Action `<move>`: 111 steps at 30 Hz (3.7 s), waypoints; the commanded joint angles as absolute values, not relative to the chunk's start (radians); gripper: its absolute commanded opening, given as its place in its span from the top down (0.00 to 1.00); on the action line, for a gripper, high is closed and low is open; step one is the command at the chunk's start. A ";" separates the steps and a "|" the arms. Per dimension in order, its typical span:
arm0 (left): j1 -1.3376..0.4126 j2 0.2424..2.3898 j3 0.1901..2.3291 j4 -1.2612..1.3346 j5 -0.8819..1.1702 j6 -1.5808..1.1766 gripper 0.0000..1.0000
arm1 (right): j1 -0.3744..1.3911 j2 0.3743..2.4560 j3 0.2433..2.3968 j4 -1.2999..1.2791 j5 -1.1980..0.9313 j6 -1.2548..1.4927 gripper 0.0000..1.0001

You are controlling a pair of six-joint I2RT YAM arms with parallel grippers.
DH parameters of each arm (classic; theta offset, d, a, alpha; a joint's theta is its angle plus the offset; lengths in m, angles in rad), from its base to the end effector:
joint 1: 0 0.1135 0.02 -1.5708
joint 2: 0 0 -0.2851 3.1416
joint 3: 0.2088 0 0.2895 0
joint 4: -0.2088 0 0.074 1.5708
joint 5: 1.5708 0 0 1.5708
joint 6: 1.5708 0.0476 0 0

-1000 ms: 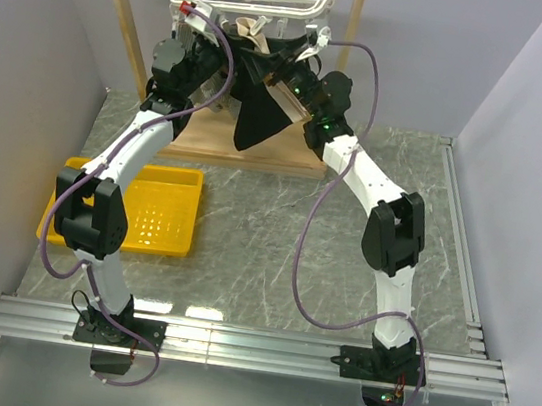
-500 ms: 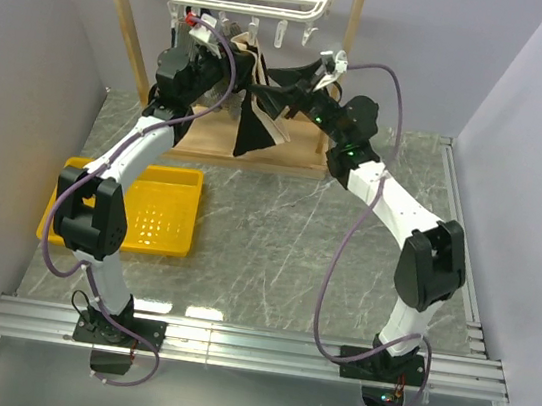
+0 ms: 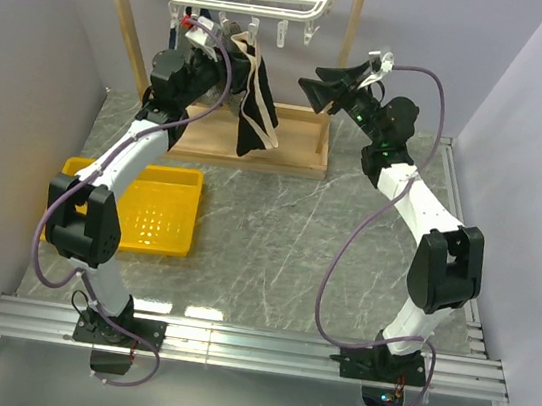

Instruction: Clip the underwear to the hanger

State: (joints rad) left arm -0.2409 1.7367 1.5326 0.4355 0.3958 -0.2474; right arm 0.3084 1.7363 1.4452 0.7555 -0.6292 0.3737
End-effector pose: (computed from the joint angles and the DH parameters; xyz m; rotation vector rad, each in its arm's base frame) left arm 0.4534 -0.1303 0.4231 0.3368 1.3483 -0.6735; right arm 0.4260 0.1651 0.4213 -0.5481 1.1279 0.9412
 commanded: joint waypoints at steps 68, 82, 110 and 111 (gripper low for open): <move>-0.107 1.474 1.410 -0.014 0.503 -0.046 0.38 | 0.281 1.882 1.660 0.839 -0.614 0.319 0.44; -0.103 1.566 1.572 0.319 0.923 -0.412 0.41 | 0.287 1.950 1.733 0.908 -0.566 0.203 0.44; -0.411 1.868 2.074 0.120 0.327 -0.337 0.30 | 0.351 1.980 1.841 0.828 -0.515 0.083 1.00; -0.417 1.877 2.101 0.114 0.312 -0.350 0.30 | 0.351 1.979 1.836 0.828 -0.514 0.081 1.00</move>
